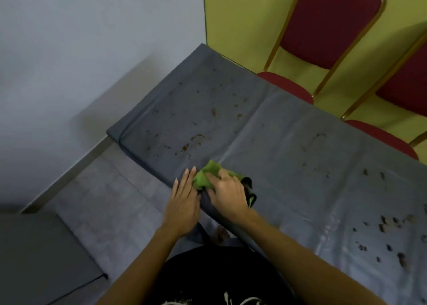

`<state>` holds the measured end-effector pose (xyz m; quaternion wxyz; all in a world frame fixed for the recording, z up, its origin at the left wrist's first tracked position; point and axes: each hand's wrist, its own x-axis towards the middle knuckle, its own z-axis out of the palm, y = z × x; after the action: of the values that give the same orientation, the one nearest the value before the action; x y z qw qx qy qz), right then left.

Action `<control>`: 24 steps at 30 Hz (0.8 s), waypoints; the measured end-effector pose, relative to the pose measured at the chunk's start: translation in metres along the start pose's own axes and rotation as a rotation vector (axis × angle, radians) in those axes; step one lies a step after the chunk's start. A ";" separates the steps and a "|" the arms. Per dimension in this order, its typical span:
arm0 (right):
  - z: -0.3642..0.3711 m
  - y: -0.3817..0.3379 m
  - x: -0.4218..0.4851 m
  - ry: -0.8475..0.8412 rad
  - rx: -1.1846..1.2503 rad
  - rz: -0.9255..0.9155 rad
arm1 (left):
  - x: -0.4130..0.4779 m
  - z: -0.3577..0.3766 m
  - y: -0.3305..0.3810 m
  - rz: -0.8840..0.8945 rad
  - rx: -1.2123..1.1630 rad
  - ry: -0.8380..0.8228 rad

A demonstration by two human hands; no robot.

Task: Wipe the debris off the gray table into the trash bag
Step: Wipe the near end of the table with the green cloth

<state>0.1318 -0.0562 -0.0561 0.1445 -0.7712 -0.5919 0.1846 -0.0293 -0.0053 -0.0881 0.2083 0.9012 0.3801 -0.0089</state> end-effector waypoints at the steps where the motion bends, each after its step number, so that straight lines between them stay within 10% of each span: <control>1: 0.003 0.000 0.003 -0.002 -0.032 -0.027 | -0.002 0.000 0.001 -0.018 -0.013 0.000; 6: -0.027 0.051 0.022 0.102 -0.127 -0.096 | -0.012 -0.002 0.000 -0.105 0.071 -0.018; 15: -0.087 0.134 0.079 0.229 0.070 0.539 | -0.017 -0.006 -0.002 -0.116 0.098 -0.059; 24: -0.005 -0.004 -0.005 -0.015 -0.032 -0.127 | -0.015 0.001 -0.007 -0.097 0.045 -0.008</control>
<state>0.1292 -0.0600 -0.0492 0.1392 -0.7329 -0.6436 0.1711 -0.0449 -0.0115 -0.0889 0.1888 0.8861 0.4221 -0.0312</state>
